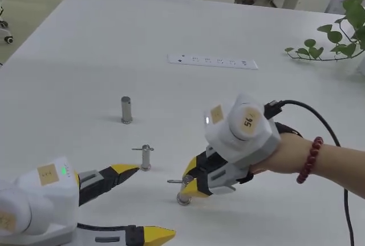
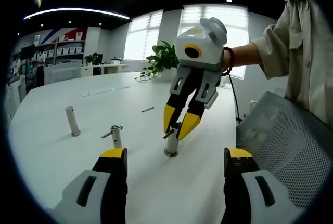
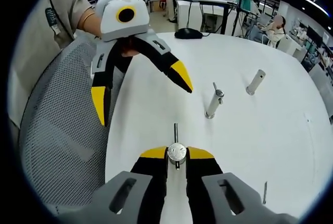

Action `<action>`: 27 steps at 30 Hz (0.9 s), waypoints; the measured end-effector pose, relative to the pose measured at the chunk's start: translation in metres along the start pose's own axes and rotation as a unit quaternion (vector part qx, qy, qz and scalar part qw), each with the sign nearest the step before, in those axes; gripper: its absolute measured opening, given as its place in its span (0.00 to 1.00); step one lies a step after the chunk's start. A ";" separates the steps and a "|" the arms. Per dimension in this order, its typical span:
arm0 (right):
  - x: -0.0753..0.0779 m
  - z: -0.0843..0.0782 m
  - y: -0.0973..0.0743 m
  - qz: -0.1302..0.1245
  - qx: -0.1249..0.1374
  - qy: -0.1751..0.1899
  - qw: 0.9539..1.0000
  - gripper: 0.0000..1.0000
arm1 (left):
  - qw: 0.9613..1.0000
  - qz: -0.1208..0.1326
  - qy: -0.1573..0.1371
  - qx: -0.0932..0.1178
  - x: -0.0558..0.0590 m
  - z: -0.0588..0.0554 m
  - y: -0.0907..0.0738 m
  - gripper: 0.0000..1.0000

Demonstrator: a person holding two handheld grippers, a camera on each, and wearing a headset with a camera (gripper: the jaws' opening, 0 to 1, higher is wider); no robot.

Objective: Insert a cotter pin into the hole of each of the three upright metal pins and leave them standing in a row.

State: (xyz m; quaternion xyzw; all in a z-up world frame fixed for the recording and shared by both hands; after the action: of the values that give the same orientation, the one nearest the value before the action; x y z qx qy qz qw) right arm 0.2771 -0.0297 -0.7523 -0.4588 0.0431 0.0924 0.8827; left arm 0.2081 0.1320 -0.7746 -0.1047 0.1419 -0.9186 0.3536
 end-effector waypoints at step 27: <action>0.036 0.010 -0.009 -0.010 -0.014 -0.003 1.000 0.12 | 1.000 0.009 -0.005 -0.007 -0.001 -0.006 -0.005 0.75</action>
State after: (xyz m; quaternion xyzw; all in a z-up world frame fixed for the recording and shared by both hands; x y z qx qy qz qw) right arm 0.3141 -0.0221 -0.7448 -0.4713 0.0346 0.0853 0.8772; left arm 0.2037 0.1376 -0.7787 -0.1099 0.1473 -0.9140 0.3618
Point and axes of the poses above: the centre of the closed fingertips' face, and the gripper's own axes: y roughly forward along the fingers, x roughly to its right, z roughly out of its top, the point moved 9 cm from there along -y, roughly backward along the fingers, and after that the axes turned 11 degrees about z, right-handed, at the moved point
